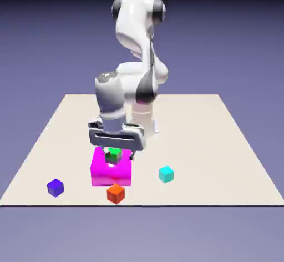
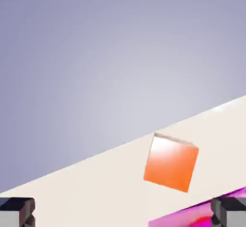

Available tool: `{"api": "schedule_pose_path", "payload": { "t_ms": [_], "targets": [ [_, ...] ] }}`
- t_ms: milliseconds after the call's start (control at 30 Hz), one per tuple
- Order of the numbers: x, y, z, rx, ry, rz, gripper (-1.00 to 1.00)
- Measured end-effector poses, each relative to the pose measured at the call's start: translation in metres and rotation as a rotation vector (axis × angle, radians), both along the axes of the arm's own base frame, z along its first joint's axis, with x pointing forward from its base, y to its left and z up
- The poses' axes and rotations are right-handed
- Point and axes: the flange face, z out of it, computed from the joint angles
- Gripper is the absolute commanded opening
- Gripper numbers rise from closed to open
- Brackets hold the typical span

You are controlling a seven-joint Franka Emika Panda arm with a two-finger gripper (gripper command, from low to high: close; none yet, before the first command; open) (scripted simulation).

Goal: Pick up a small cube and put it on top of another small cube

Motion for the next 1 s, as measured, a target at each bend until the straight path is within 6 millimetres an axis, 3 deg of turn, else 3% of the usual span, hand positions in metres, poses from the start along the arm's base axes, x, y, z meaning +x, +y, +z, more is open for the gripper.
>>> {"api": "schedule_pose_path", "payload": {
  "t_ms": [333,400,500,533,600,700,1000],
  "targets": [
    [0.023,-0.041,-0.108,0.105,0.368,-0.166,0.0],
    [0.023,-0.041,-0.109,0.106,0.374,-0.169,0.0],
    [0.006,-0.028,-0.169,0.106,0.374,-0.168,0.0],
    [0.005,-0.027,-0.174,0.106,0.374,-0.169,-1.0],
    [0.005,-0.027,-0.174,0.107,0.373,-0.169,-1.0],
    [0.022,-0.04,-0.114,0.109,0.373,-0.169,-1.0],
    [-0.037,-0.051,-0.013,0.125,0.373,-0.149,-1.0]
  ]
}}
